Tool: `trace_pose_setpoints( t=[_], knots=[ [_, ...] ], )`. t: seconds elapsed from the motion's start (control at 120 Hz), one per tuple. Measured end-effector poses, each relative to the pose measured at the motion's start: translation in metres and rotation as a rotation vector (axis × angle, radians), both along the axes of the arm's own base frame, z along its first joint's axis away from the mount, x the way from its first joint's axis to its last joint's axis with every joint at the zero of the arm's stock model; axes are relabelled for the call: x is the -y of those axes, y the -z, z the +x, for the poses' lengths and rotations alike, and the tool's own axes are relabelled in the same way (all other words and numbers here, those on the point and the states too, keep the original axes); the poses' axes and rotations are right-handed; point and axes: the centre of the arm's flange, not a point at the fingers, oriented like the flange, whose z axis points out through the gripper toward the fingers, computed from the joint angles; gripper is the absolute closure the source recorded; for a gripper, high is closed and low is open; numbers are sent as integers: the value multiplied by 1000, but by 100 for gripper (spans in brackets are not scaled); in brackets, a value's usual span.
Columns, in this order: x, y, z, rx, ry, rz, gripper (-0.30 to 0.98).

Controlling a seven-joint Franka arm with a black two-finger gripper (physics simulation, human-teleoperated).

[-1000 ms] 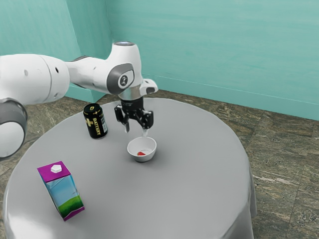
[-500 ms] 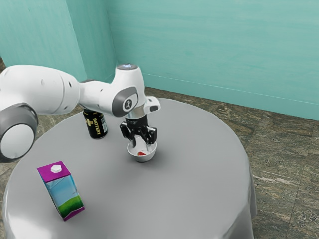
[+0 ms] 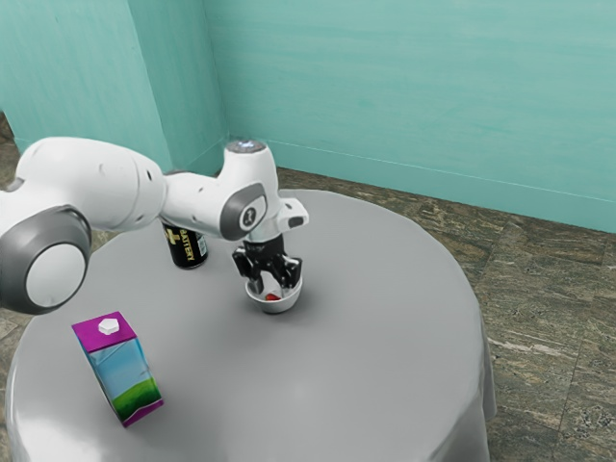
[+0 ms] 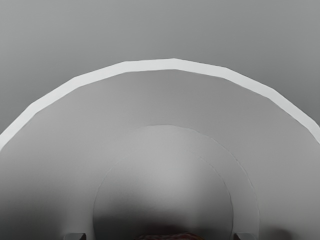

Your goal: Take strawberry from the bowl

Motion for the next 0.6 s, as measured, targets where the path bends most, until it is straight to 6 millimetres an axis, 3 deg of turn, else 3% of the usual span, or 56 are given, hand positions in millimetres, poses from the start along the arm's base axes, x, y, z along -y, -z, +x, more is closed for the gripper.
trace_pose_setpoints(
  t=[0.6],
  knots=[
    [0, 11, 2, -5, 0, 2, 44]
  ],
)
